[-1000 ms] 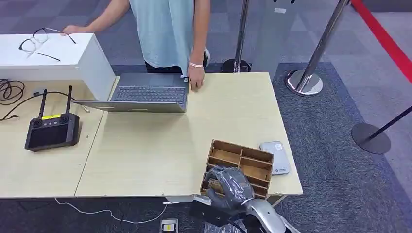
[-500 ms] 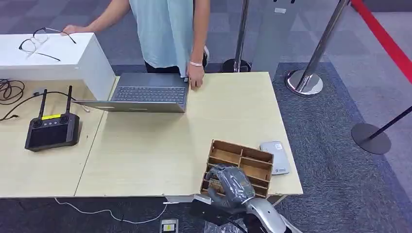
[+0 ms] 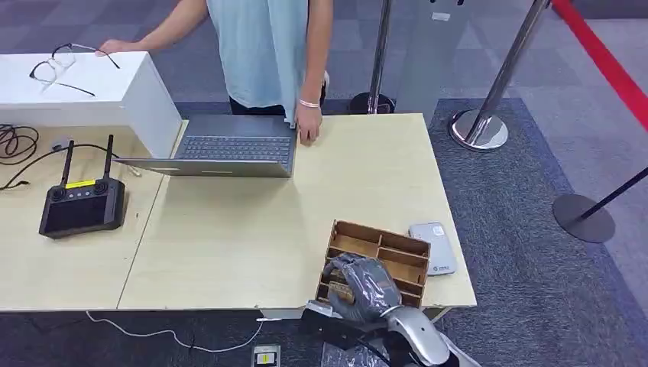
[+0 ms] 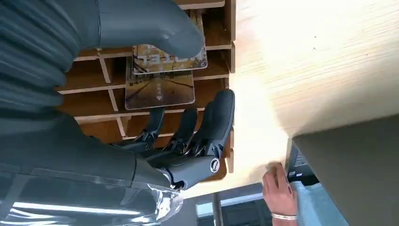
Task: Pass the card to the sensor for recognition and then transmit it.
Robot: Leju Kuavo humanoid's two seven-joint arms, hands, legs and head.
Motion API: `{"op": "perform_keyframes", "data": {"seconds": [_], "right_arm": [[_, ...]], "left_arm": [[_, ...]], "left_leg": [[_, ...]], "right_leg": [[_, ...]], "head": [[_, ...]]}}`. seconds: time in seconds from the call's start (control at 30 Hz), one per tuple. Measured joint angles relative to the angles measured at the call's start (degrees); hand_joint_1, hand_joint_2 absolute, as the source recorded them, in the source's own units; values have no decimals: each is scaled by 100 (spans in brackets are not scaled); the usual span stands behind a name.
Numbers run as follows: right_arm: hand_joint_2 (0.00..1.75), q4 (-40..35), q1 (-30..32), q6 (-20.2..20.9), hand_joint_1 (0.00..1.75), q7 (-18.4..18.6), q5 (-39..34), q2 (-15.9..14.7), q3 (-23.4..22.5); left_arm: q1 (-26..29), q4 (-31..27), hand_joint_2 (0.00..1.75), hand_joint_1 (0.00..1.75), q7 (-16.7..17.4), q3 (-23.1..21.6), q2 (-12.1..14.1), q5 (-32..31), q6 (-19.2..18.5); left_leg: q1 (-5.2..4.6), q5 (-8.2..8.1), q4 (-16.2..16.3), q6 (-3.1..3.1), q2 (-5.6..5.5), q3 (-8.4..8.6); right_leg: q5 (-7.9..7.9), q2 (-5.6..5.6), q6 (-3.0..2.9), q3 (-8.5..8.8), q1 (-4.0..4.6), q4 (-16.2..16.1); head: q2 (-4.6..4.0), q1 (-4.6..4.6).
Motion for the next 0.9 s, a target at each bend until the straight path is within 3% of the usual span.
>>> {"op": "perform_keyframes", "data": {"seconds": [0.9], "right_arm": [[175,297,-13,-13,86,-96,-68,85,13]], "left_arm": [[-1,0,175,0,11,0,0,-7,-2]], "left_leg": [[0,0,0,0,1,0]], "right_leg": [[0,0,0,0,0,0]], "head": [[0,2]]}}
